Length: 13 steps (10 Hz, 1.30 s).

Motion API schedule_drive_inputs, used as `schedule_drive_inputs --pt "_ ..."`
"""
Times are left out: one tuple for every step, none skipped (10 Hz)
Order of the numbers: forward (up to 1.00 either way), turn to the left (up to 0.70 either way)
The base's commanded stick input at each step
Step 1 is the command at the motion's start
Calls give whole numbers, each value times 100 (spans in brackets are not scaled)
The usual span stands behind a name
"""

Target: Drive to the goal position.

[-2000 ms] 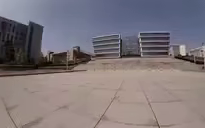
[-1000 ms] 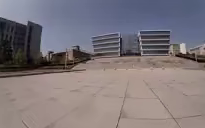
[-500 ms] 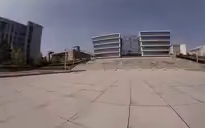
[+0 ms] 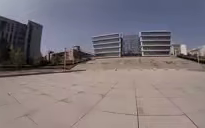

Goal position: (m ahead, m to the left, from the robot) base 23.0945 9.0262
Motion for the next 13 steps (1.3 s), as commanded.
schedule_drive_inputs --pt "70 0" --pt "70 0" --pt "70 0" --pt "70 0" --pt "70 0" --pt "70 0" --pt "70 0" --pt "70 0" --pt "70 0" --pt "70 0" --pt "70 0" --pt "70 0" --pt "70 0"
